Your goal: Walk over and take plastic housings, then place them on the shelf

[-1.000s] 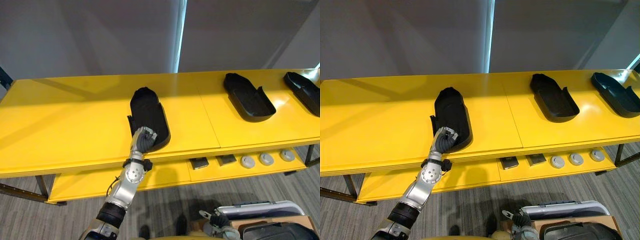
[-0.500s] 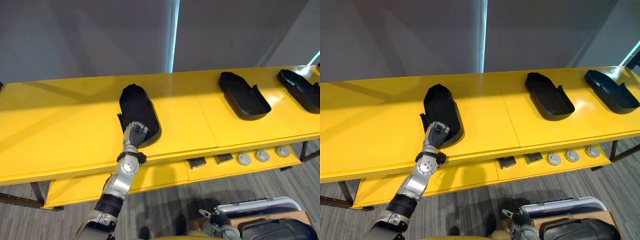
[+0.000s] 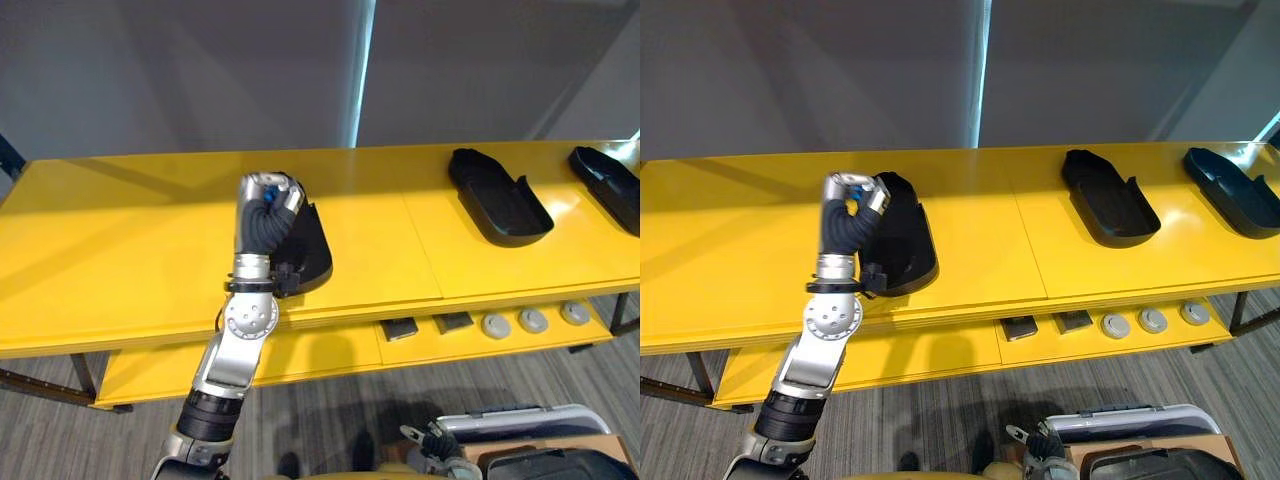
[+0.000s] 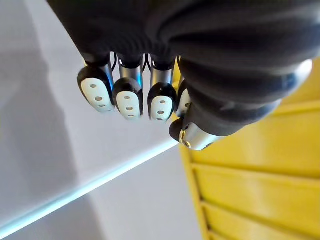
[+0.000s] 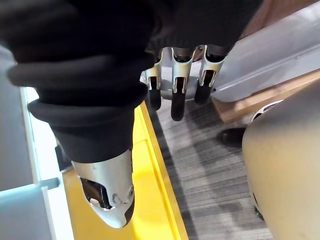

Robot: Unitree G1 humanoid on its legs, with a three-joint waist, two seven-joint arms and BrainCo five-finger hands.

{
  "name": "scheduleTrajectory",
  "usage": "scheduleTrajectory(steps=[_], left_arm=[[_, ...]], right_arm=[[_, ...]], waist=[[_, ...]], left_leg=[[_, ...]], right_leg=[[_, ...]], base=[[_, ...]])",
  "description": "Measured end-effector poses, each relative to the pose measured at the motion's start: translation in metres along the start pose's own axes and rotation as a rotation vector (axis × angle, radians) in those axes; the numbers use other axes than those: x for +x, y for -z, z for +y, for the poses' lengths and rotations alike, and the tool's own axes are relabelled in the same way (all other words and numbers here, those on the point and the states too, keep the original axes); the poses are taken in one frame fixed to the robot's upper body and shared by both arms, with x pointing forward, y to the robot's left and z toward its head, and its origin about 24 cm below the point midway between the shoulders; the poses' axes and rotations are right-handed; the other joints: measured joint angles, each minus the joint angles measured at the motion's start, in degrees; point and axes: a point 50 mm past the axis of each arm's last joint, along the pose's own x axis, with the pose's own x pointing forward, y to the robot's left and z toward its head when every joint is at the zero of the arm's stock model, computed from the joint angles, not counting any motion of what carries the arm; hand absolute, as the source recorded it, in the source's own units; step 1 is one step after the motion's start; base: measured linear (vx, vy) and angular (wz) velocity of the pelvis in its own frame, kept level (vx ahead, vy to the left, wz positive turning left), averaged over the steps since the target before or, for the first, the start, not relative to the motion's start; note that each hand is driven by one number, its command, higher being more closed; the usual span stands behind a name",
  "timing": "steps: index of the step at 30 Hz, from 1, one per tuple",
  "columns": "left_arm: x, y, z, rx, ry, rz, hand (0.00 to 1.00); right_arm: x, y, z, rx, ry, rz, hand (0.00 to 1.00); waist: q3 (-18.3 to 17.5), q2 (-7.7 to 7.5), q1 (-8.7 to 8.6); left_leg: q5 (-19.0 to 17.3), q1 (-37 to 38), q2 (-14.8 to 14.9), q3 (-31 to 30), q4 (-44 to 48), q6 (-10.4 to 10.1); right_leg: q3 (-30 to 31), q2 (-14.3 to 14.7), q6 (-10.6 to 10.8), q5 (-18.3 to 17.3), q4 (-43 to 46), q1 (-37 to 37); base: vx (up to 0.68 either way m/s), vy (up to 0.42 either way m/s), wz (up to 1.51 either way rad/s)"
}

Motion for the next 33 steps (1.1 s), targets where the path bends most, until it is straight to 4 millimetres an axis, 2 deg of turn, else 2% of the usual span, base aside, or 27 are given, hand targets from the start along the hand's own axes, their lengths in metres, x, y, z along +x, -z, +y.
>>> scheduleTrajectory(steps=[1, 3, 4, 6, 8, 9, 11, 14, 15, 16, 17, 19, 20, 22, 23, 24, 25, 26, 27, 30, 33], left_arm=[[-0.002, -0.002, 0.01, 0.017, -0.038, -0.007, 1.0], [-0.012, 0.004, 0.044, 0.105, -0.163, 0.026, 1.0], [-0.015, 0.006, 0.051, 0.129, -0.192, 0.04, 1.0], [-0.037, 0.018, 0.087, 0.231, -0.325, 0.148, 1.0], [-0.051, 0.024, 0.101, 0.254, -0.379, 0.21, 1.0], [-0.068, 0.028, 0.116, 0.291, -0.436, 0.284, 1.0], [-0.089, 0.033, 0.129, 0.31, -0.487, 0.375, 1.0], [-0.12, 0.047, 0.132, 0.301, -0.497, 0.541, 1.0], [-0.132, 0.054, 0.132, 0.3, -0.492, 0.607, 1.0], [-0.152, 0.066, 0.13, 0.291, -0.48, 0.722, 1.0], [-0.159, 0.07, 0.129, 0.291, -0.472, 0.762, 1.0], [-0.192, 0.086, 0.123, 0.282, -0.43, 0.945, 1.0], [-0.214, 0.098, 0.117, 0.257, -0.405, 1.066, 1.0], [-0.241, 0.107, 0.112, 0.245, -0.377, 1.201, 1.0], [-0.263, 0.112, 0.108, 0.237, -0.354, 1.308, 1.0], [-0.272, 0.114, 0.106, 0.232, -0.343, 1.348, 1.0], [-0.289, 0.116, 0.1, 0.221, -0.317, 1.433, 1.0], [-0.298, 0.117, 0.096, 0.211, -0.299, 1.477, 1.0], [-0.319, 0.118, 0.085, 0.182, -0.255, 1.58, 1.0], [-0.344, 0.116, 0.07, 0.135, -0.195, 1.703, 1.0], [-0.352, 0.115, 0.063, 0.111, -0.154, 1.746, 1.0]], right_arm=[[0.0, 0.0, 0.0, -0.001, 0.001, 0.001, 0.0], [0.0, 0.002, -0.003, -0.006, 0.006, 0.01, 0.0], [0.0, 0.003, -0.004, -0.007, 0.008, 0.011, 0.0], [-0.001, 0.007, -0.008, -0.011, 0.019, 0.027, 0.0], [-0.002, 0.009, -0.009, -0.008, 0.023, 0.032, 0.0], [-0.002, 0.009, -0.009, -0.007, 0.023, 0.033, 0.0], [-0.003, 0.01, -0.009, -0.004, 0.022, 0.03, 0.0], [-0.005, 0.01, -0.01, -0.001, 0.023, 0.015, 0.0], [-0.005, 0.008, -0.009, -0.001, 0.02, 0.006, 0.0], [-0.005, 0.002, -0.006, -0.002, 0.011, -0.018, 0.0], [-0.005, 0.001, -0.006, -0.002, 0.009, -0.023, 0.0], [-0.004, -0.005, -0.001, -0.02, -0.012, -0.042, 0.0], [-0.004, -0.009, 0.003, -0.024, -0.025, -0.057, 0.0], [-0.005, -0.011, 0.007, -0.016, -0.032, -0.065, 0.0], [-0.005, -0.01, 0.008, -0.013, -0.036, -0.059, 0.0], [-0.005, -0.01, 0.009, -0.012, -0.037, -0.056, 0.0], [-0.005, -0.01, 0.009, -0.011, -0.038, -0.055, 0.0], [-0.005, -0.01, 0.009, -0.01, -0.037, -0.055, 0.0], [-0.005, -0.009, 0.009, -0.009, -0.035, -0.055, 0.0], [-0.005, -0.007, 0.011, 0.008, -0.033, -0.047, 0.0], [-0.005, -0.005, 0.009, 0.019, -0.022, -0.038, 0.0]], waist=[[0.01, 0.01, 0.04], [-0.02, 0.06, 0.46], [0.0, 0.12, 0.68], [0.0, 0.14, 2.34], [-0.02, 0.13, 3.34], [-0.03, 0.11, 3.62], [-0.09, 0.03, 4.41], [-0.33, -0.14, 6.36], [-0.35, -0.16, 6.33], [-0.76, -0.16, 6.34], [-1.01, -0.12, 6.34], [-1.95, -0.26, 6.24], [-1.99, -0.29, 6.23], [-2.39, 0.1, 6.21], [-3.07, -0.15, 6.22], [-3.15, -0.02, 6.22], [-3.36, 0.0, 6.2], [-3.44, 0.02, 6.17], [-3.45, 0.07, 6.17], [-3.45, 0.09, 6.09], [-3.59, 0.39, 6.06]], left_leg=[[0.0, 0.0, -0.01, -0.5, 0.06, 0.0], [-0.02, 0.16, 0.02, -1.78, 0.4, -0.02], [-0.02, 0.16, 0.06, -2.04, 0.43, -0.02], [-0.05, 0.18, 0.23, -2.84, 0.21, -0.06], [-0.07, 0.18, 0.31, -3.08, -0.07, -0.1], [-0.11, 0.1, 0.31, -3.47, -0.28, -0.14], [-0.39, 0.1, 0.32, -3.56, -0.22, -0.09], [-0.68, 0.09, 0.31, -3.12, 0.24, 0.27], [-0.97, 0.06, 0.28, -2.91, 0.82, 0.67], [-1.46, -0.07, 0.3, -2.15, 1.66, 1.23], [-1.54, -0.15, 0.3, -2.0, 1.86, 1.28], [-1.79, -0.17, 0.32, -1.23, 2.15, 1.64], [-2.12, -0.08, 0.44, -0.32, 2.93, 1.4], [-2.37, 0.01, 0.38, -0.01, 3.19, 1.32], [-2.48, 0.01, 0.33, 0.4, 3.24, 1.35], [-2.49, 0.0, 0.31, 0.54, 3.23, 1.35], [-2.52, 0.01, 0.31, 1.2, 3.21, 1.37], [-2.55, 0.01, 0.27, 1.4, 3.19, 1.33], [-2.68, 0.02, 0.13, 1.77, 3.1, 1.15], [-2.58, 0.42, 0.04, 2.44, 2.56, 1.0], [-2.23, 1.01, 0.05, 2.68, 1.5, 0.53]], right_leg=[[-0.36, 0.0, -0.05, -0.09, 0.0, 0.23], [-1.53, 0.02, -0.15, -0.58, 0.13, 1.07], [-1.79, 0.01, -0.22, -0.83, 0.51, 1.02], [-2.54, 0.02, -0.28, -1.82, 1.82, 0.93], [-2.87, 0.03, -0.3, -1.9, 1.93, 0.93], [-3.42, -0.05, -0.32, -1.94, 1.97, 0.98], [-3.68, -0.12, -0.34, -2.04, 2.12, 1.05], [-4.29, -0.32, -0.22, -2.15, 2.17, 1.47], [-4.54, -0.42, -0.19, -2.21, 2.19, 1.78], [-4.8, -0.59, -0.15, -2.32, 2.33, 1.97], [-4.85, -0.64, -0.1, -2.36, 2.36, 1.98], [-5.16, -0.9, 0.18, -2.62, 2.55, 2.08], [-5.41, -1.08, 0.31, -2.73, 2.6, 2.68], [-5.4, -1.21, 0.43, -2.81, 2.6, 2.89], [-5.39, -1.37, 0.53, -2.88, 2.6, 2.9], [-5.4, -1.45, 0.56, -2.9, 2.6, 2.9], [-5.4, -1.62, 0.64, -2.95, 2.6, 2.91], [-5.41, -1.72, 0.66, -2.96, 2.61, 2.92], [-5.41, -1.98, 0.77, -3.0, 2.61, 2.91], [-5.01, -2.14, 0.95, -3.04, 2.54, 2.91], [-4.65, -2.08, 1.07, -3.11, 2.4, 2.91]], base=[[-0.02, -0.004, 0.26], [-0.02, -0.014, 0.29], [-0.03, -0.021, 0.25], [-0.04, -0.018, 0.2], [-0.02, -0.008, 0.14], [-0.01, -0.001, 0.15], [0.0, 0.007, 0.09], [0.0, 0.014, 0.08], [0.0, 0.022, 0.04], [0.0, 0.0, 0.0], [0.0, 0.0, 0.0], [0.01, 0.014, 0.04], [0.02, 0.034, 0.09], [0.02, 0.034, 0.02], [0.0, 0.0, 0.0], [0.03, 0.044, 0.0], [0.0, 0.0, 0.0], [0.02, 0.052, 0.02], [0.01, 0.038, 0.01], [0.02, 0.048, -0.06], [0.03, 0.013, -0.07]])
